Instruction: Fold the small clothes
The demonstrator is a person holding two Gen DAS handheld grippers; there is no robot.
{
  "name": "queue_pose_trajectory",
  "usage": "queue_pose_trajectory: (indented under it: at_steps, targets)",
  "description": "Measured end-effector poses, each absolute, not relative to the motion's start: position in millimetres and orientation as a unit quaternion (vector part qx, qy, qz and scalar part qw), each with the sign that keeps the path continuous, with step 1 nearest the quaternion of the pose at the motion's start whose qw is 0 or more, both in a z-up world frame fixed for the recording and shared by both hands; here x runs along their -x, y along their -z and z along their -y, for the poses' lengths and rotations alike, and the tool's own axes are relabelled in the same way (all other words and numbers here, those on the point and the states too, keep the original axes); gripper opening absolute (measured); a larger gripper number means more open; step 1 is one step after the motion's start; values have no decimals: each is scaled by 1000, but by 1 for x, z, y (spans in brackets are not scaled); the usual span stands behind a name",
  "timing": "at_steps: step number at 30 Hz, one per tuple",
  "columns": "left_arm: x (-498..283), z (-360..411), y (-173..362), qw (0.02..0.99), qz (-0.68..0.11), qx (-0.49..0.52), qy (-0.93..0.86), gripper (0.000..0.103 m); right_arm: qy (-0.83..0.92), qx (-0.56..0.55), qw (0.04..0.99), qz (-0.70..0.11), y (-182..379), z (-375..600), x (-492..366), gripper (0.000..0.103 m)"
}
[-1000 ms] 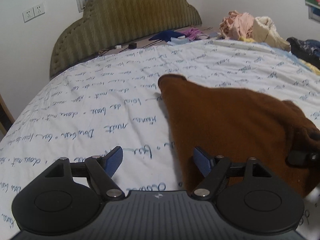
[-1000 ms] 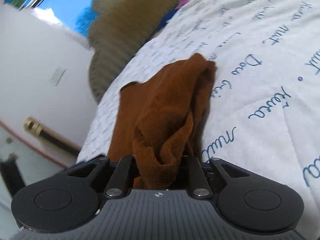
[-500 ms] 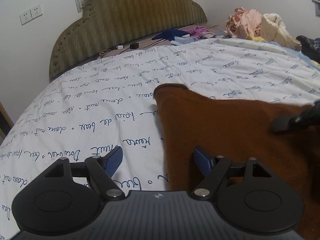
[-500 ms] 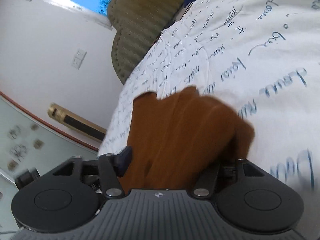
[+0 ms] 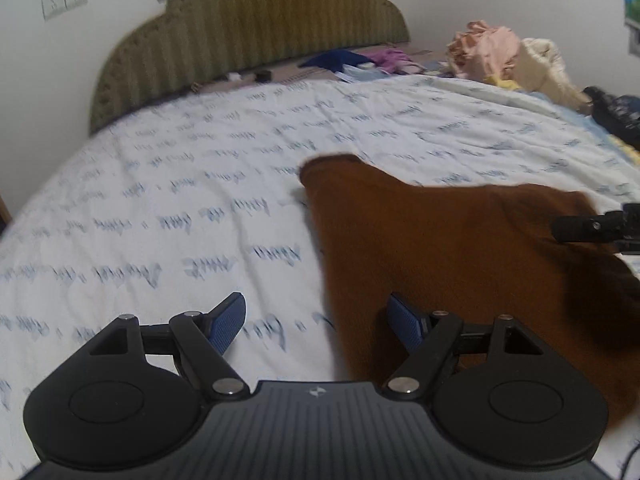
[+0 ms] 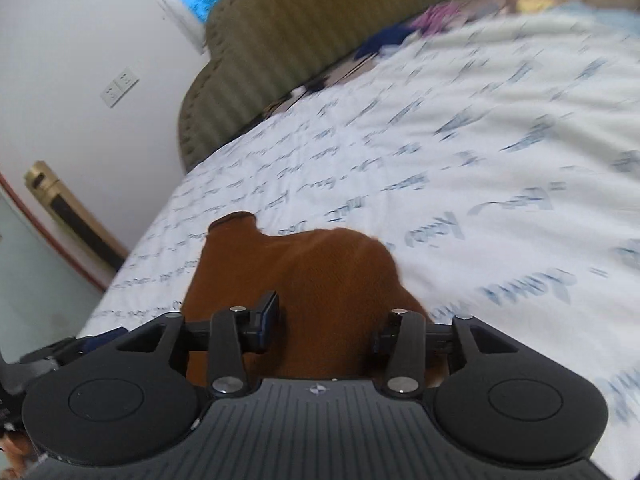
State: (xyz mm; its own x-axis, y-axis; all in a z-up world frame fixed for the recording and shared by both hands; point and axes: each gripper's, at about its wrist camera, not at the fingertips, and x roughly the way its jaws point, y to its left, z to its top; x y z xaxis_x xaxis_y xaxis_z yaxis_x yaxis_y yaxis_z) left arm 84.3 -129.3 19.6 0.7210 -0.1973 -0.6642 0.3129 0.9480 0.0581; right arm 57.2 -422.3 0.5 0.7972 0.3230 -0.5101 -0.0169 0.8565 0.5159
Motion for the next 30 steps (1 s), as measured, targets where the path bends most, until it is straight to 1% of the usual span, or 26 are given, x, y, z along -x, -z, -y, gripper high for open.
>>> queue_pose_trajectory:
  at_steps: [1, 2, 4, 7, 9, 10, 11, 13, 15, 16, 18, 19, 20, 22, 23, 24, 25, 26, 28, 30]
  targets:
    - [-81, 130, -17, 922, -350, -85, 142, 78, -84, -246, 918, -300, -3, 420, -45, 58]
    - [-77, 131, -14, 923, -346, -93, 142, 78, -81, -244, 919, -299, -6, 419, -30, 63]
    - [-73, 135, -9, 927, -334, -115, 128, 78, -80, -242, 920, -299, -4, 416, -9, 63]
    - [-67, 130, -16, 927, -335, -104, 133, 78, -36, -235, 917, -319, 3, 412, 3, 68]
    - [-55, 122, -23, 928, -327, -97, 150, 78, -23, -246, 921, -301, -2, 415, 21, 69]
    - [-48, 117, -25, 928, -324, -96, 158, 78, -31, -266, 919, -290, -4, 417, 31, 71]
    - [-41, 112, -25, 927, -322, -96, 166, 79, -43, -284, 916, -281, -6, 418, 40, 76]
    - [-26, 102, -23, 921, -324, -99, 194, 80, -66, -299, 912, -272, -7, 416, 56, 82]
    - [-9, 93, -20, 917, -317, -107, 218, 80, -66, -292, 912, -282, -6, 407, 61, 83]
    - [-1, 91, -18, 915, -310, -118, 228, 80, -65, -285, 911, -291, -5, 402, 61, 81]
    - [16, 90, -16, 913, -290, -152, 244, 82, -51, -280, 910, -302, 0, 396, 59, 71]
    - [25, 92, -15, 911, -277, -170, 253, 83, -48, -286, 907, -306, 3, 395, 58, 58]
    - [32, 93, -14, 909, -266, -187, 261, 83, -46, -297, 903, -306, 5, 395, 58, 49]
    - [42, 102, -11, 902, -246, -228, 270, 83, -47, -315, 899, -300, 7, 396, 56, 43]
    - [45, 107, -10, 901, -237, -243, 269, 83, -45, -320, 899, -298, 7, 394, 58, 38]
    - [47, 111, -8, 902, -227, -254, 264, 83, -41, -320, 899, -296, 7, 393, 57, 35]
    - [46, 116, -7, 905, -220, -261, 254, 83, -40, -319, 900, -294, 5, 392, 57, 30]
    - [43, 118, -6, 908, -220, -262, 242, 83, -39, -320, 900, -292, 5, 392, 56, 25]
    - [29, 121, -4, 915, -234, -248, 217, 84, -40, -327, 900, -285, 4, 392, 56, 21]
    - [17, 115, -5, 924, -252, -217, 187, 85, -47, -340, 898, -276, 3, 391, 58, 18]
